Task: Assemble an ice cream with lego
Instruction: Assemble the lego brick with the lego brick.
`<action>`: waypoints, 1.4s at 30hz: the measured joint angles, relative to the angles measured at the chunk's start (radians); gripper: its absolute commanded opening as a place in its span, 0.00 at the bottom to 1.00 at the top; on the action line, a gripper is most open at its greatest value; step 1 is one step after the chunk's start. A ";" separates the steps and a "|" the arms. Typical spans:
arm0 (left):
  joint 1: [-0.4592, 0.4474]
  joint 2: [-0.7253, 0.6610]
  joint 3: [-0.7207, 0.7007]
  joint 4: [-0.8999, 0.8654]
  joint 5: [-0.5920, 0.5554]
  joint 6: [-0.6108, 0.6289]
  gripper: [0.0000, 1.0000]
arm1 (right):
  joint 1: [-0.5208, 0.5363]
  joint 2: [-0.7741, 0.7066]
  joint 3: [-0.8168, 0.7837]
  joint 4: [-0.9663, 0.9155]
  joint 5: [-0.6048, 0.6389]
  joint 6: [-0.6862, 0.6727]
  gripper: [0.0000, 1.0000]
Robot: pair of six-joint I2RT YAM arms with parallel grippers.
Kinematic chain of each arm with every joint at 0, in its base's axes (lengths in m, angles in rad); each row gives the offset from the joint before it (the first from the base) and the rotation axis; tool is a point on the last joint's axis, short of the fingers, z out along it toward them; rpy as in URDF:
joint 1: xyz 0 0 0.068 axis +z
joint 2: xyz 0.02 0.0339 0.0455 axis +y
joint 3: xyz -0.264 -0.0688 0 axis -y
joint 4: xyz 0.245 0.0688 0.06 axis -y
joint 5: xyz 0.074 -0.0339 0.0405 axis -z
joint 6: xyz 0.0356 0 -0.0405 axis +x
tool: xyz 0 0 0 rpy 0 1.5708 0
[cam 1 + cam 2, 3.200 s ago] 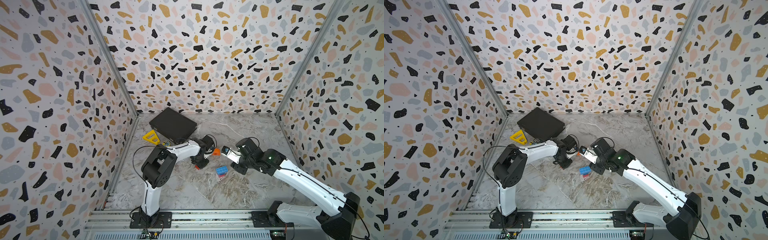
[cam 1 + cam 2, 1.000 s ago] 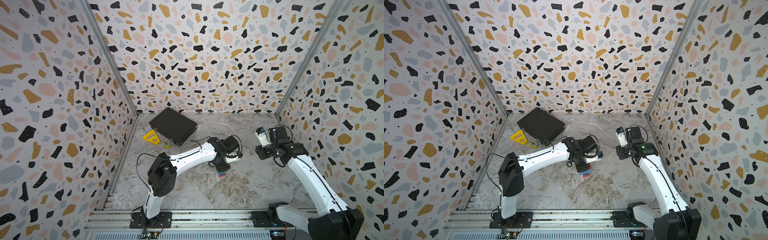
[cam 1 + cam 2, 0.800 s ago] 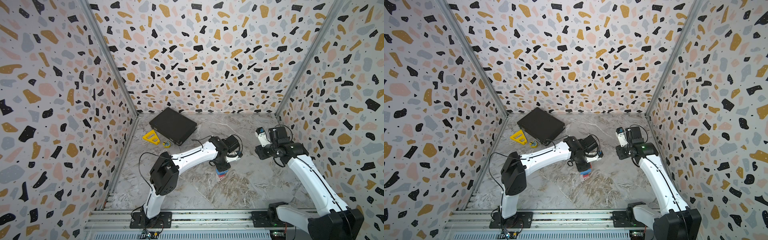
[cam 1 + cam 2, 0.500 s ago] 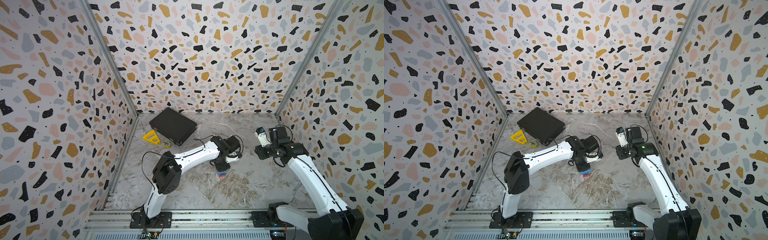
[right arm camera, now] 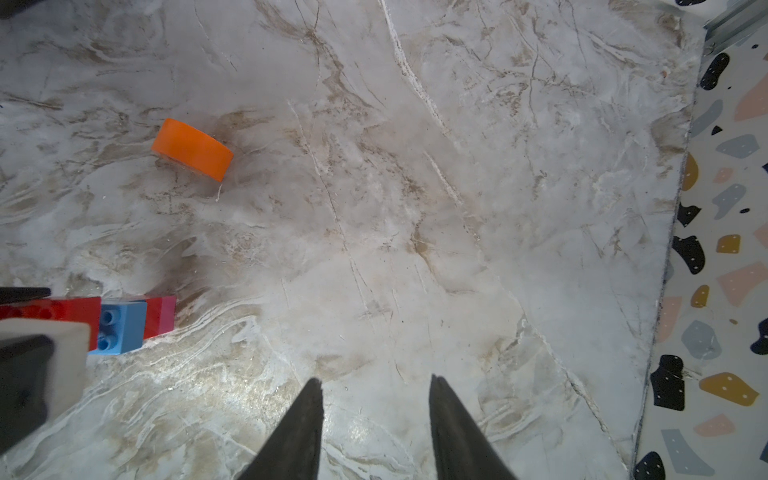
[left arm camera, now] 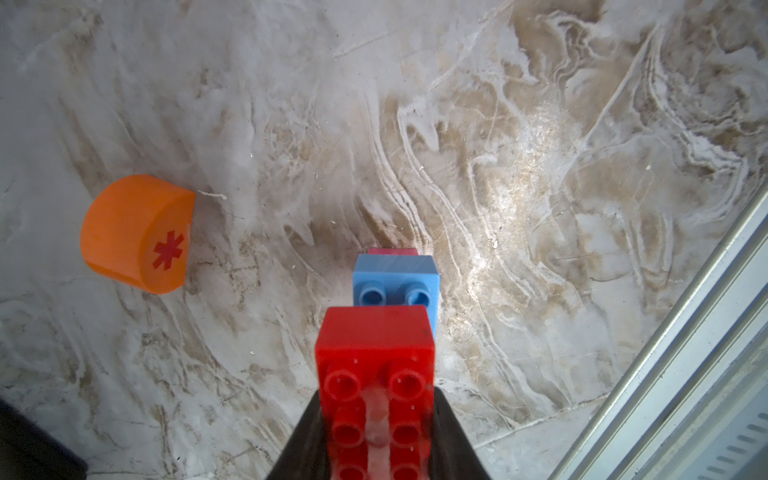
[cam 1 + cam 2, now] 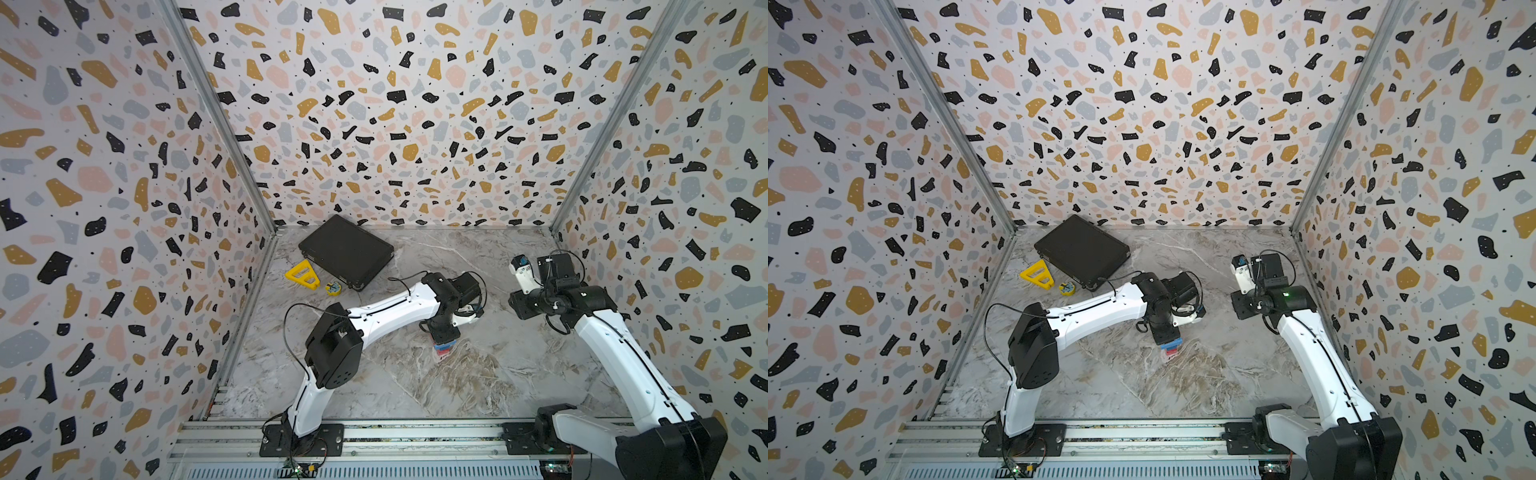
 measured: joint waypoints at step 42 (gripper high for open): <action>-0.016 -0.001 -0.030 0.034 -0.005 0.008 0.19 | 0.000 0.000 -0.007 0.006 -0.036 0.004 0.45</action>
